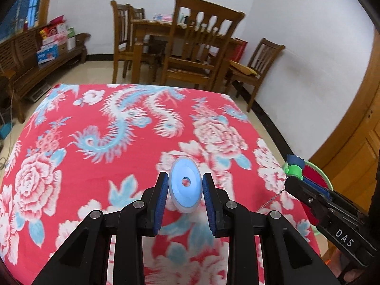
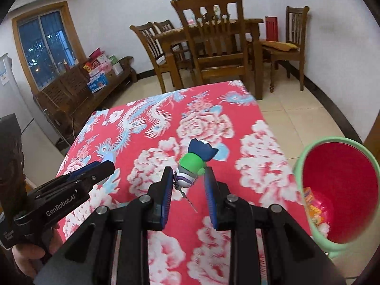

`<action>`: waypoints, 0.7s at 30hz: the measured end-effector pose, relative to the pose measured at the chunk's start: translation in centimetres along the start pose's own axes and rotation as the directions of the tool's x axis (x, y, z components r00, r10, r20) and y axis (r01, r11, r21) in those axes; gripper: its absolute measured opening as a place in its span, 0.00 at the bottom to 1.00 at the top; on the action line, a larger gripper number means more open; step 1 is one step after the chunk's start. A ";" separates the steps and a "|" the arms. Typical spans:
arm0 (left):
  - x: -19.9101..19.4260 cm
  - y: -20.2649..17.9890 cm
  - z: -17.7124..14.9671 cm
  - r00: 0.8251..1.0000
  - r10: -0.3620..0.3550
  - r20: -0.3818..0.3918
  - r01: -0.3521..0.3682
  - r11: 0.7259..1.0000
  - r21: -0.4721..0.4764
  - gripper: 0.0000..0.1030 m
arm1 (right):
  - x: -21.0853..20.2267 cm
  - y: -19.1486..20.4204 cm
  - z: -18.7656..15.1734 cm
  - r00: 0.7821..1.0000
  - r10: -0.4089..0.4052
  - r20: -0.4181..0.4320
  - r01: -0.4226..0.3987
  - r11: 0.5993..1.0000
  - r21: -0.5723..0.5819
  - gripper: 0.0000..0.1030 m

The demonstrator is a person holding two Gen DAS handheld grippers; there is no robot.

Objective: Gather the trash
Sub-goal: 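Carry the blue disc and green toy over the bucket with both tools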

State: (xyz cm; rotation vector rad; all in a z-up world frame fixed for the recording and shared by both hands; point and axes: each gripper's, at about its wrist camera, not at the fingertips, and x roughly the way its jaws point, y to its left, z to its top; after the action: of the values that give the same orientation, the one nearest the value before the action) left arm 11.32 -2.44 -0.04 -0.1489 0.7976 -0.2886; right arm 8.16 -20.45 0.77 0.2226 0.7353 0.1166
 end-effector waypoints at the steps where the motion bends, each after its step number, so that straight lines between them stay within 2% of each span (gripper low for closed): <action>1: 0.0 -0.5 0.0 1.000 -0.006 -0.001 0.006 1.000 0.009 0.29 | -0.4 -0.5 -0.1 1.000 -0.002 0.006 0.002 1.000 0.007 0.27; 21: 1.7 -11.3 -1.0 0.991 -0.111 -0.068 0.123 0.973 0.193 0.29 | -5.3 -8.8 -2.3 0.991 -0.119 0.064 0.109 0.985 0.132 0.28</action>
State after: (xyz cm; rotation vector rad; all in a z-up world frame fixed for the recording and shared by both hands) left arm 9.42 -13.74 0.81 -0.0011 0.8132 -0.4834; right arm 2.97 -29.57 0.46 0.3053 0.6829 -0.0477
